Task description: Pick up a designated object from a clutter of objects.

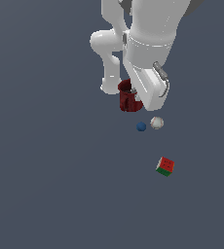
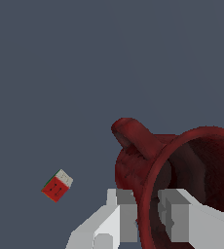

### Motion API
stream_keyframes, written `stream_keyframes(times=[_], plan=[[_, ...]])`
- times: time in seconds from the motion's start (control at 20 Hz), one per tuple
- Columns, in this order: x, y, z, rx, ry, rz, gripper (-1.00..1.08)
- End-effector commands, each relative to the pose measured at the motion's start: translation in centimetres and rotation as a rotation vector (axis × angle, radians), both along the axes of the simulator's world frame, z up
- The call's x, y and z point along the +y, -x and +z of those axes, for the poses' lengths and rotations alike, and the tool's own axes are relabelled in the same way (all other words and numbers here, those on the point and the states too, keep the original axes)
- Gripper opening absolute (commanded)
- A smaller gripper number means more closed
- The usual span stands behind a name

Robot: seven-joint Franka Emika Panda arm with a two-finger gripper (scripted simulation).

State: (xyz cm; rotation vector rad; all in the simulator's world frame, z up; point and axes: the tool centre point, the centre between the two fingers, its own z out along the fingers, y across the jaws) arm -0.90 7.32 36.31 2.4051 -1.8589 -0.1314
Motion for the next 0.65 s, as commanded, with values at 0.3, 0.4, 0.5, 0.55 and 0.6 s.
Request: stream_keyframes(times=[0.3,0.4,0.5,0.55,0.6], plan=[[-1.6,1.7,4.9,-0.001,0.0,0.0,-1.0],[-1.7,1.8,5.4,-0.001,0.001,0.0,-1.0],[-1.8,1.8,5.6,-0.001,0.001,0.0,-1.0],[-1.8,1.8,5.7,-0.001,0.001,0.0,-1.0],[-1.8,1.8,5.7,-0.001,0.001,0.0,-1.0]])
